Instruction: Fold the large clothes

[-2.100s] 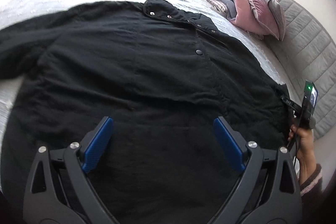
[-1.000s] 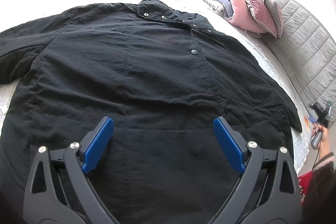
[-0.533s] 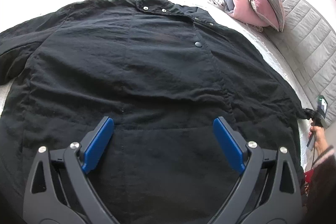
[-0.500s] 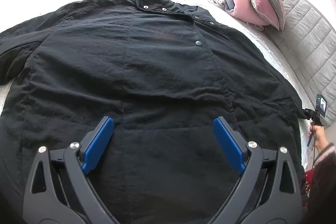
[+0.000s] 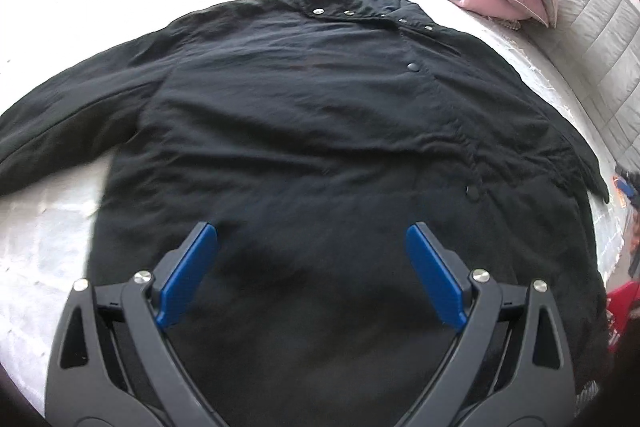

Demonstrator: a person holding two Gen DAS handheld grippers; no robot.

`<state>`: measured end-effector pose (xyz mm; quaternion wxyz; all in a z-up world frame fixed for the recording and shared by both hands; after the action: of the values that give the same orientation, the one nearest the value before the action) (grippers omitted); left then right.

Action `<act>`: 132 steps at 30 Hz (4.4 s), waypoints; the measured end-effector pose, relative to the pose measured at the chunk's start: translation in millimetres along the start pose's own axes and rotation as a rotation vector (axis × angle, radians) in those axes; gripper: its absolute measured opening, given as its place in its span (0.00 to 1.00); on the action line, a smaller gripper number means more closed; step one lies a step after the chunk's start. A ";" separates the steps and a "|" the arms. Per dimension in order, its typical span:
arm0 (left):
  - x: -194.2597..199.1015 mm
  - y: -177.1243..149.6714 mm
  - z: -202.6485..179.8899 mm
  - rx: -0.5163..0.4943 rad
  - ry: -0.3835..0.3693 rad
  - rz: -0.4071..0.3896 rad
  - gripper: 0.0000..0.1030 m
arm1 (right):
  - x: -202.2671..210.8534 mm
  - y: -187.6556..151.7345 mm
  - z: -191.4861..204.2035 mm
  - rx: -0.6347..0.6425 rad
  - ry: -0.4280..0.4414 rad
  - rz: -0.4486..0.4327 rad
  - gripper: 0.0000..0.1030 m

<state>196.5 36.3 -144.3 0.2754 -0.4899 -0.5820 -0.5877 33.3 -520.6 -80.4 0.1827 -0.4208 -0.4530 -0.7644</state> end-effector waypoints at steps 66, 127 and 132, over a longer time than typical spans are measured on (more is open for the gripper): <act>102.2 -150.5 -107.1 -0.145 -0.139 -0.005 0.80 | 98.8 -227.6 210.2 0.303 0.430 0.107 0.75; 50.5 -168.0 -176.1 -0.200 -0.251 0.197 0.57 | 42.3 -339.6 305.7 0.618 0.355 0.343 0.43; 65.5 -172.8 -167.8 -0.212 -0.225 0.148 0.57 | 39.3 -321.9 277.8 0.493 0.397 0.356 0.11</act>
<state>-25.0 -78.1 -130.8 0.1976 -0.6205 -0.5063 -0.5653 -69.3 -113.2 -156.7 0.4931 -0.2799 -0.4992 -0.6553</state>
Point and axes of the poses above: each gripper's, at about its wrist camera, not at the fingertips, and x roughly against the way its jaws point, z to its left, y to its top, the point moved 6 cm from there along -x, roughly the way its jaws point, and after that the axes turned 7 degrees about z, right-handed, at the moved point
